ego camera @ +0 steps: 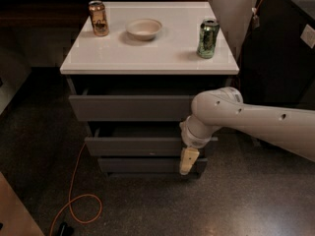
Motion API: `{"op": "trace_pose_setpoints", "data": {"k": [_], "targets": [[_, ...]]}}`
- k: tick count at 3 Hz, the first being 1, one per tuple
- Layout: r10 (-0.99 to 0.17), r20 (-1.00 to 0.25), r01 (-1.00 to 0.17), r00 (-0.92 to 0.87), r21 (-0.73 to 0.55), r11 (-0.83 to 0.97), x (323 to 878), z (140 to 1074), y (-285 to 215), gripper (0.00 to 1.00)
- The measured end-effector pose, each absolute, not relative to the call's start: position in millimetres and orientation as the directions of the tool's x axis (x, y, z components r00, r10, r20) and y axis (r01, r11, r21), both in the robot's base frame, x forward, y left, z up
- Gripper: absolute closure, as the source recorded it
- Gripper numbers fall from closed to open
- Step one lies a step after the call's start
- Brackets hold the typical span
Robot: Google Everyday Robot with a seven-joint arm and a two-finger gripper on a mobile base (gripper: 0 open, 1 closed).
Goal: Place orange can into middle drawer
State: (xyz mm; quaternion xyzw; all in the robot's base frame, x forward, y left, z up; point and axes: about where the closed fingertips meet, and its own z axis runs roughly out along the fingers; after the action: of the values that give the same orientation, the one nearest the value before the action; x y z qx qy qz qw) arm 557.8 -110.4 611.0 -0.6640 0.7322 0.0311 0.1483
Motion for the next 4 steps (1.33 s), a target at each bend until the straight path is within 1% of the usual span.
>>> {"op": "trace_pose_setpoints", "data": {"k": [1, 3, 4], "targets": [[-0.959, -0.277, -0.98, -0.058, -0.168, 0.108, 581, 569, -119, 0.0], [-0.949, -0.315, -0.966, -0.009, -0.243, 0.09, 621, 509, -125, 0.0], [-0.942, -0.336, -0.958, 0.004, -0.273, 0.093, 654, 479, -125, 0.0]]}}
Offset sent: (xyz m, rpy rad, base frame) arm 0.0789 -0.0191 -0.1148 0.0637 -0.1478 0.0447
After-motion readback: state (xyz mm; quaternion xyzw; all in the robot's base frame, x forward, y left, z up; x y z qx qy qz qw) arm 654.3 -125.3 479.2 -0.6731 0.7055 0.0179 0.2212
